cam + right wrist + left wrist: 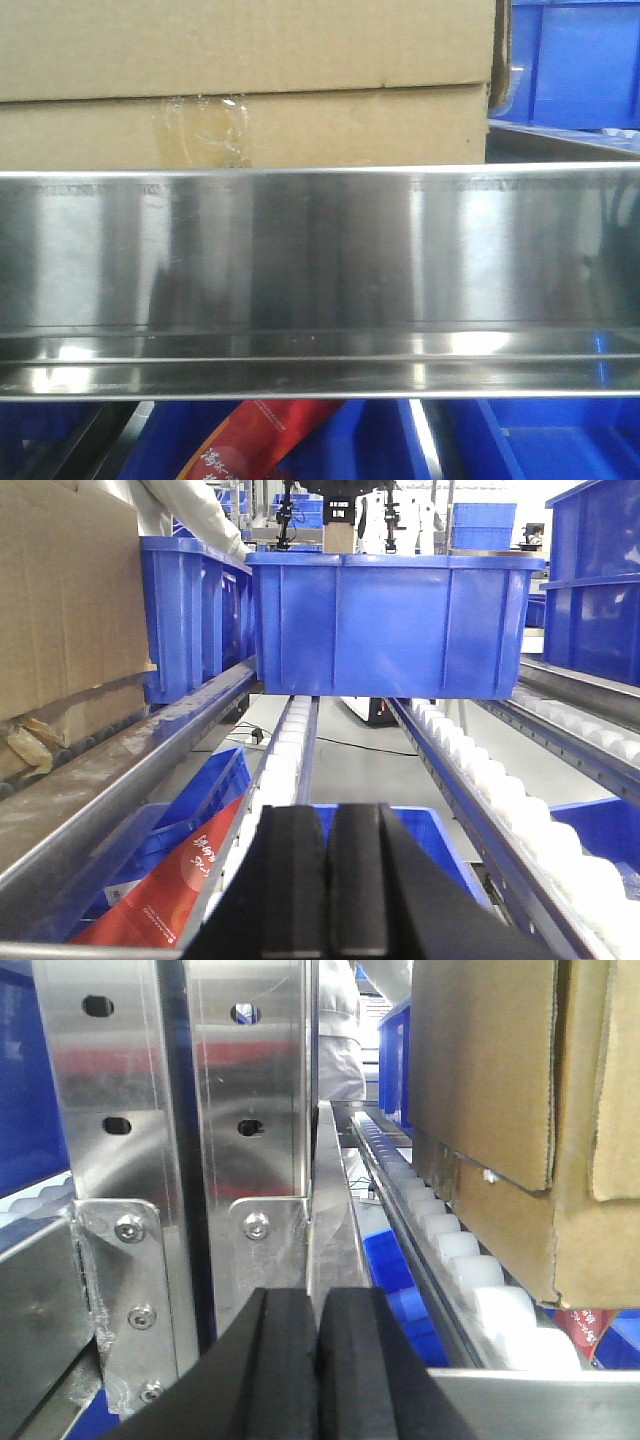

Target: Grab carton from right shelf to conveyor

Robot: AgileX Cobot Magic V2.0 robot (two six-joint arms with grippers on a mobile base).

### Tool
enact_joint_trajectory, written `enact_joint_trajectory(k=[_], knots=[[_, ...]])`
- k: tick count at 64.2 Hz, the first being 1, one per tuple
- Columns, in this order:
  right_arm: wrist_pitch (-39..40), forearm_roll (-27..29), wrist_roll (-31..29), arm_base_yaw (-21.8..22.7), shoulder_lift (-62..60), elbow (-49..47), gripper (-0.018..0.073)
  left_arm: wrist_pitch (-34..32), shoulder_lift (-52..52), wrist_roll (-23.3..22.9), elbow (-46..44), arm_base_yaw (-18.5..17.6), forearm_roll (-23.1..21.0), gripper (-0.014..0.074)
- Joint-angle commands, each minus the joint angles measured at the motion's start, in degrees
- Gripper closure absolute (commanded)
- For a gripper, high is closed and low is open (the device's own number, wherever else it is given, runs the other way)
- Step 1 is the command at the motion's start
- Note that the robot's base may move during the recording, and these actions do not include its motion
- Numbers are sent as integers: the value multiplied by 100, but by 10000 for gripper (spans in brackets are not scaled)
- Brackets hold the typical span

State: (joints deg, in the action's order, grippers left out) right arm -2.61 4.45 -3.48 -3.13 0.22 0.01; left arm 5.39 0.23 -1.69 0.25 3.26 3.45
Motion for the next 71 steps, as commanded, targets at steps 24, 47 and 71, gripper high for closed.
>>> enact_joint_trajectory(k=[24,47,71], knots=[[139,24,-28,-22,-22,-1,635,-84,-23,5,-25,3,-26,604],[177,24,-28,-22,-22,-1,635,-475,-23,5,-25,3,-26,604],[1009,24,-28,-22,-22,-1,635,-1423,-23,5,-25,3,-36,604]])
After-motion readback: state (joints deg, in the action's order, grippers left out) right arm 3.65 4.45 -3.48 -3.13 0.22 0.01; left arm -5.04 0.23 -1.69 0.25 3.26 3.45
